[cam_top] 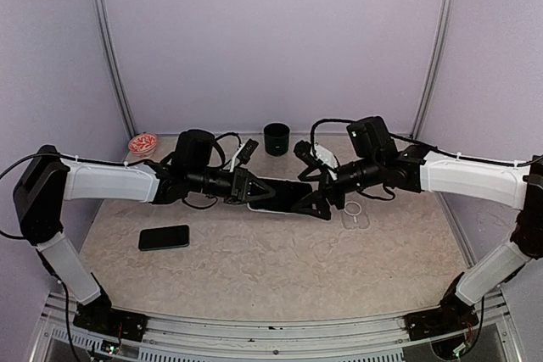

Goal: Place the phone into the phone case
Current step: Press the phone onto the phone case.

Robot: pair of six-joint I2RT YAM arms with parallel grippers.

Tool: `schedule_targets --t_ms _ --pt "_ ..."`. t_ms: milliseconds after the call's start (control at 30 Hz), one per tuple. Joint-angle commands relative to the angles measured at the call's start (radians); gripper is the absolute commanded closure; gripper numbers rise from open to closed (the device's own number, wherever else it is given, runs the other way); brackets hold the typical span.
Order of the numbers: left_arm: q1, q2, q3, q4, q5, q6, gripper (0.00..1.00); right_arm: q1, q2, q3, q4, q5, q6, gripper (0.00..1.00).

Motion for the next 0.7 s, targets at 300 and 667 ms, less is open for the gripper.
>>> schedule_targets --t_ms 300,667 --pt "0.004 -0.051 0.044 -0.037 0.041 0.031 1.00 0.134 -0.030 -0.091 0.035 0.330 -0.330 0.00" --pt "-0.008 -0.043 0.058 -0.037 0.047 0.027 1.00 0.164 0.027 -0.068 0.043 0.386 -0.378 0.00"
